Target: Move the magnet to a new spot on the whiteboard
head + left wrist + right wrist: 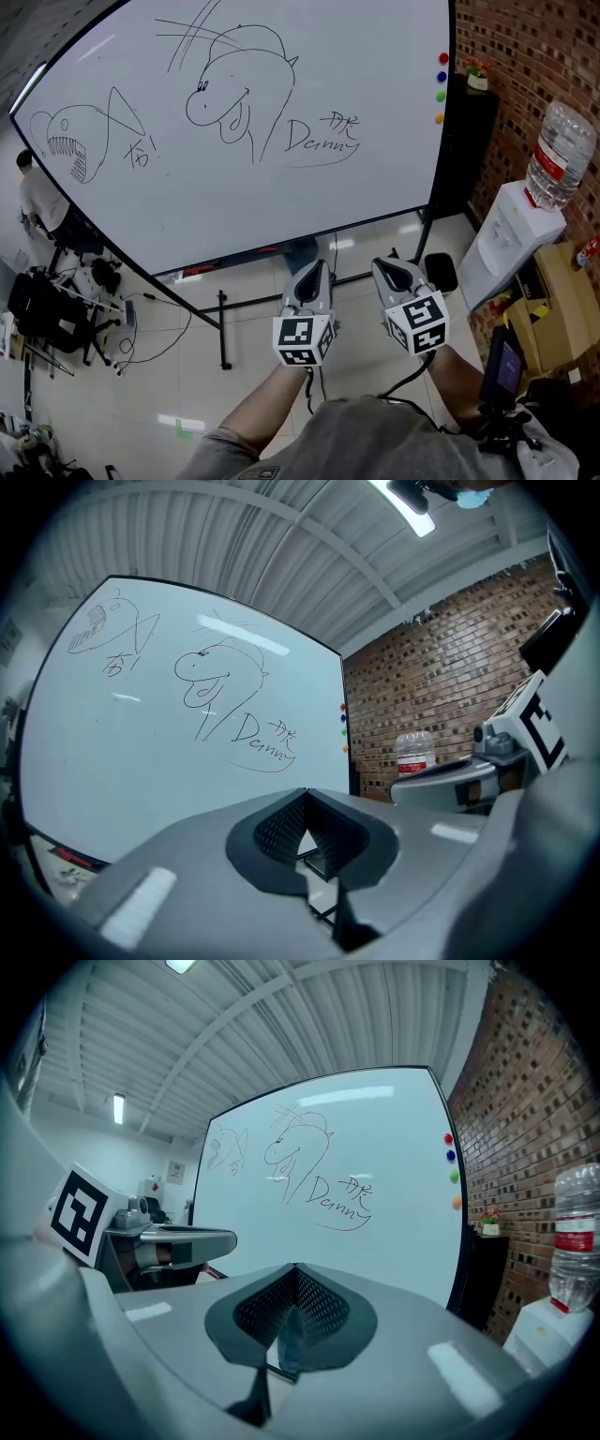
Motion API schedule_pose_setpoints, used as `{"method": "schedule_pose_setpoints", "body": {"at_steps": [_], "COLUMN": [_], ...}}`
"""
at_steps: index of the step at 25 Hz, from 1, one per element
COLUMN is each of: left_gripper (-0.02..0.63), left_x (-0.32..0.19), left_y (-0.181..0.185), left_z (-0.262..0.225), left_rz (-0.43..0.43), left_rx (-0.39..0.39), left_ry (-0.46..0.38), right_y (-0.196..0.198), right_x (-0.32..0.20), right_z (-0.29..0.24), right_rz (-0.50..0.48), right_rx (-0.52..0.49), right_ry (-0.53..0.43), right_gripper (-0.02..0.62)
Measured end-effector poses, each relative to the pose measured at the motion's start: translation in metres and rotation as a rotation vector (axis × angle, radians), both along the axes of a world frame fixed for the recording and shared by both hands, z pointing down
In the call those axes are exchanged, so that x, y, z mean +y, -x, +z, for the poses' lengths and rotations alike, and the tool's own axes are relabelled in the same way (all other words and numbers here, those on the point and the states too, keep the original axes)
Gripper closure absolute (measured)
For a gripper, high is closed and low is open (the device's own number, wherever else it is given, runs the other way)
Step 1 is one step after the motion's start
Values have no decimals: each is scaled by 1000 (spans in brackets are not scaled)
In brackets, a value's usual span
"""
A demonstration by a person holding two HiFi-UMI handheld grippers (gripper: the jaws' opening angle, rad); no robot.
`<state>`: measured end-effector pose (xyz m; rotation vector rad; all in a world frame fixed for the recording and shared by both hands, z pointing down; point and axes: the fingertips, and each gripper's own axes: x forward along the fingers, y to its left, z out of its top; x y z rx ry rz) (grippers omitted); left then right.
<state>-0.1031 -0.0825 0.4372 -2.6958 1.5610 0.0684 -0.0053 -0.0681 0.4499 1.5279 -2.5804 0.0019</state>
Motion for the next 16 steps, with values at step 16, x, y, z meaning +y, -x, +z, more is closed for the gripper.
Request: {"method": "schedule_pose_setpoints", "body": {"at_steps": [16], "left_gripper": [604], "left_x": [-3], "left_y": [-7], "left_z": [-2], "left_rz": [8], "left_rx": [1], "left_ry": [-2], "right_y": [2], "right_x": [-4], "right_z": [-1], "right_rz": [-12], "right_rx": [-5], "right_ry": [-9], "right_gripper": [591]}}
